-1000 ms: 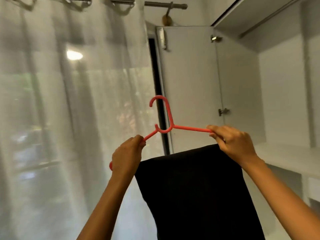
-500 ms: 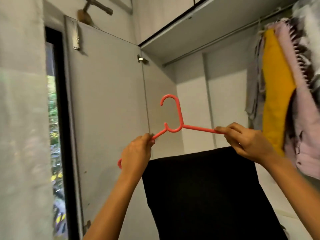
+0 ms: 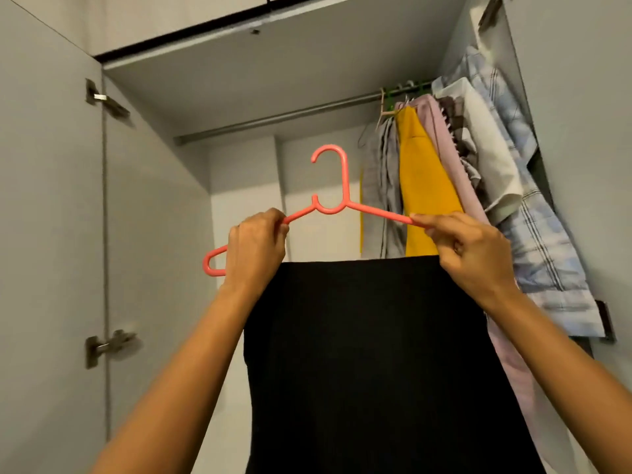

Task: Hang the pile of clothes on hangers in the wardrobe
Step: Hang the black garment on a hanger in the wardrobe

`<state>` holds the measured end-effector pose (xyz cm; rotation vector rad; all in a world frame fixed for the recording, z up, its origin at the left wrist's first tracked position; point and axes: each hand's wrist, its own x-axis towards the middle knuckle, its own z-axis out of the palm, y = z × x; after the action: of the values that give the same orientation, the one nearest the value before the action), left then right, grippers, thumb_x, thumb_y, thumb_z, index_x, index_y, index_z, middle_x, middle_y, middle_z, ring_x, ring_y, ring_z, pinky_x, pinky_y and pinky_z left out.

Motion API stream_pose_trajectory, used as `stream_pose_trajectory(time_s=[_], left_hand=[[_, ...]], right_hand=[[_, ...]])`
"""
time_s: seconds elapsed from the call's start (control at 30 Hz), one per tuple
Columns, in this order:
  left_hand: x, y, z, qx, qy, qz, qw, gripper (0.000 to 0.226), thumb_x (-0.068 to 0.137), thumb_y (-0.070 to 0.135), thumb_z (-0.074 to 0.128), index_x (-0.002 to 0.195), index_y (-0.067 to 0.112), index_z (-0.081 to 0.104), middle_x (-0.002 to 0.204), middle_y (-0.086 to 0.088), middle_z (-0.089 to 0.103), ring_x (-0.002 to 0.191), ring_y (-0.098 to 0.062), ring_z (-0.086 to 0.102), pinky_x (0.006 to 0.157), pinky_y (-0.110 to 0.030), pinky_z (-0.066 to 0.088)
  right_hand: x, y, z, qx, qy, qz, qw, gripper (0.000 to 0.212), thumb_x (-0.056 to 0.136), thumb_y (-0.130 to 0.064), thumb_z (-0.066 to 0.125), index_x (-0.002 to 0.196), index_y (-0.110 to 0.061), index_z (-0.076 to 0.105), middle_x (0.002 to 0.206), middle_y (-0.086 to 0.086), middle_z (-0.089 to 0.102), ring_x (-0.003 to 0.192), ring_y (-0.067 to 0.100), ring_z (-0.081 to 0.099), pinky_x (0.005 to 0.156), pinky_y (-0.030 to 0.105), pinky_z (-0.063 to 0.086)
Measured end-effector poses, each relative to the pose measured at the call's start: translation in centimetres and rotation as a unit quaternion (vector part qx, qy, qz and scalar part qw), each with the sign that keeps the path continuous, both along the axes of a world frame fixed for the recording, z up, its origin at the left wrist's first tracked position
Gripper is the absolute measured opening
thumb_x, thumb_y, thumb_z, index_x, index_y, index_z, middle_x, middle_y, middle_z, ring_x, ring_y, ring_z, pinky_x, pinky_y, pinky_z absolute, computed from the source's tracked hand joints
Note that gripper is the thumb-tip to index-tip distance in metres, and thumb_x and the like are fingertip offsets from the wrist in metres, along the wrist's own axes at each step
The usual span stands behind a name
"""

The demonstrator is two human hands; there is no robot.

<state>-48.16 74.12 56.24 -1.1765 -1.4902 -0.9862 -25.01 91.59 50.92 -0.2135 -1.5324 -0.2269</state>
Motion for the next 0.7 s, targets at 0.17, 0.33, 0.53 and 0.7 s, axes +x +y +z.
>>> stream_pose_trajectory(time_s=[0.17, 0.33, 0.53, 0.7], left_hand=[[-3.6, 9.2, 5.4, 0.033, 0.022, -0.05, 0.998, 0.022, 0.096, 0.019, 0.051, 0.111, 0.008, 0.062, 0.102, -0.01, 0.066, 0.09, -0.021, 0.058, 0.083, -0.033, 0.044], [-6.8, 17.3, 10.1, -0.004, 0.047, 0.02, 0.999, 0.051, 0.092, 0.028, 0.054, 0.139, 0.018, 0.037, 0.147, -0.009, 0.033, 0.133, -0.029, 0.034, 0.108, -0.045, 0.028], [-10.4, 26.2, 13.4, -0.064, 0.018, -0.047, 0.997, 0.05, 0.093, 0.041, 0.05, 0.137, 0.021, 0.038, 0.142, -0.002, 0.041, 0.133, -0.025, 0.034, 0.108, -0.046, 0.029], [-11.9, 32.4, 14.7, -0.085, 0.006, -0.142, 0.986, 0.06, 0.091, 0.038, 0.055, 0.142, 0.017, 0.034, 0.144, -0.008, 0.04, 0.132, -0.028, 0.036, 0.109, -0.043, 0.033]], right_hand=[[-2.5, 6.2, 5.4, 0.018, 0.052, -0.05, 0.997, 0.038, 0.086, -0.011, 0.051, 0.11, -0.034, 0.069, 0.095, -0.007, 0.071, 0.081, 0.02, 0.066, 0.057, 0.04, 0.054], [-5.8, 11.0, 13.6, 0.006, 0.08, -0.126, 0.989, 0.033, 0.086, -0.012, 0.059, 0.105, -0.036, 0.071, 0.098, -0.003, 0.072, 0.083, 0.026, 0.063, 0.068, 0.04, 0.054], [-10.4, 14.9, 22.0, 0.008, 0.087, -0.277, 0.957, 0.03, 0.091, -0.019, 0.054, 0.111, -0.036, 0.068, 0.106, 0.002, 0.068, 0.096, 0.03, 0.06, 0.066, 0.034, 0.042], [-14.3, 18.1, 25.9, -0.04, 0.062, -0.361, 0.93, 0.032, 0.091, -0.012, 0.051, 0.114, -0.028, 0.068, 0.109, 0.007, 0.064, 0.105, 0.031, 0.057, 0.071, 0.034, 0.042]])
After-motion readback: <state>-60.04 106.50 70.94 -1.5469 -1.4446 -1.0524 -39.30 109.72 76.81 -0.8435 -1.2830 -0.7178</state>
